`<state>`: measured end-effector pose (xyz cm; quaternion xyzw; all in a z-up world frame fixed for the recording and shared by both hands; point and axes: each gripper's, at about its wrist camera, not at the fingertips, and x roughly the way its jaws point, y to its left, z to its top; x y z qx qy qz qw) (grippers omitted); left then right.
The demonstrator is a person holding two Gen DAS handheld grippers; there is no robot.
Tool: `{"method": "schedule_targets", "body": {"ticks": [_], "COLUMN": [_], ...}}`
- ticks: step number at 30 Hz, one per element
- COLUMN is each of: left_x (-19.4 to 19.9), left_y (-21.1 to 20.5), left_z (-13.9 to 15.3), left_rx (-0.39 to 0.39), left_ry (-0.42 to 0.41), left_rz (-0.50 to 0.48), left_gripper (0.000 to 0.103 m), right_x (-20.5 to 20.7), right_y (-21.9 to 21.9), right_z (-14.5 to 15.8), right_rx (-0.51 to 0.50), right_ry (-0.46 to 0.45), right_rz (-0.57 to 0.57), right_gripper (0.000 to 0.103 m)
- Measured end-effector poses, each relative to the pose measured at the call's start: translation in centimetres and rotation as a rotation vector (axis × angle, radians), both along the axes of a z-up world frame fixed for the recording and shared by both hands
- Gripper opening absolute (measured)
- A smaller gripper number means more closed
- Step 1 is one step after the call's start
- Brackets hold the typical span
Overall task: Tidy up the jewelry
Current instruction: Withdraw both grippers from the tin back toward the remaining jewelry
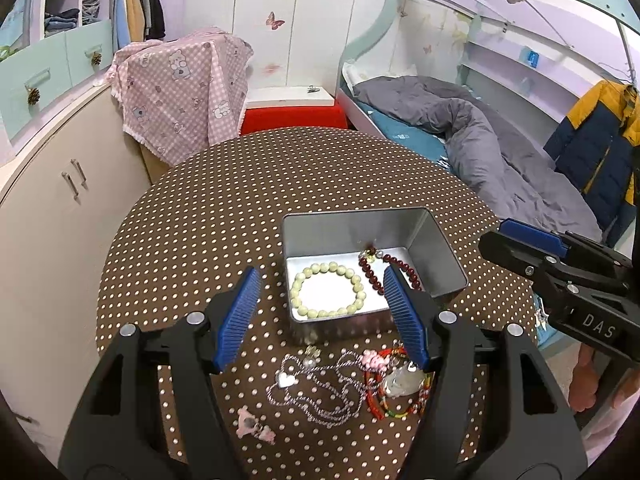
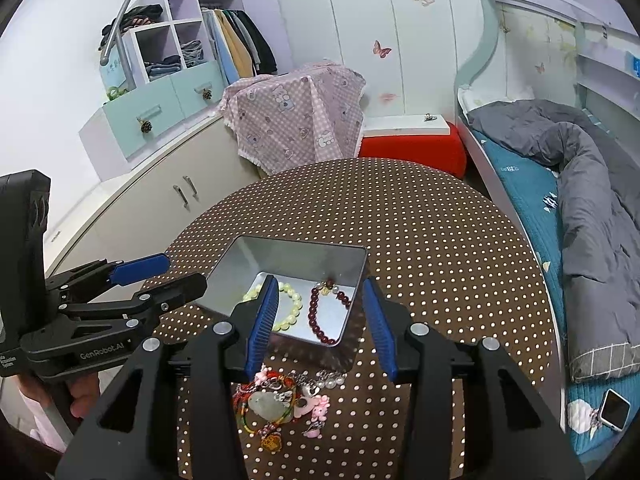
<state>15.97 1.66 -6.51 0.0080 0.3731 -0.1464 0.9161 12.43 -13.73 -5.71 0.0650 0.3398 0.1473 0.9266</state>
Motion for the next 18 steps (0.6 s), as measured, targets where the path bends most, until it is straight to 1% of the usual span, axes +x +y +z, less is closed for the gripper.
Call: {"method": "schedule_targets", "body": {"ticks": [6,10,15,18], "left_x": [-1.5,-2.8,-4.1,-4.5], "left_y": [1.6,2.8,4.2,4.8], "left_z": [0.0,-0.3,-1.2,-2.1], "left_rx": [0.0,-0.004,-0.004,0.002], "left_ry": [0.003,0.005,0.026,0.047], "left_rz": [0.035,0.057,0.08,0.091], "left_gripper": [0.064,0.064,0.064,0.067], "right_x": [-1.3,-2.3,-3.0,-3.4], "right_y": [1.1,2.1,3.5,4.5], "right_z": [0.3,0.4,0.1,-0.2], "right_rx": [-0.011,-0.017,-0.023,-0.027], "right_ry": [-0.005,-0.009,0.005,0.019], "right_rz": [0.015,0.034,0.057,0.076], "right_gripper": [0.047,0.053,0.06,0.065]}}
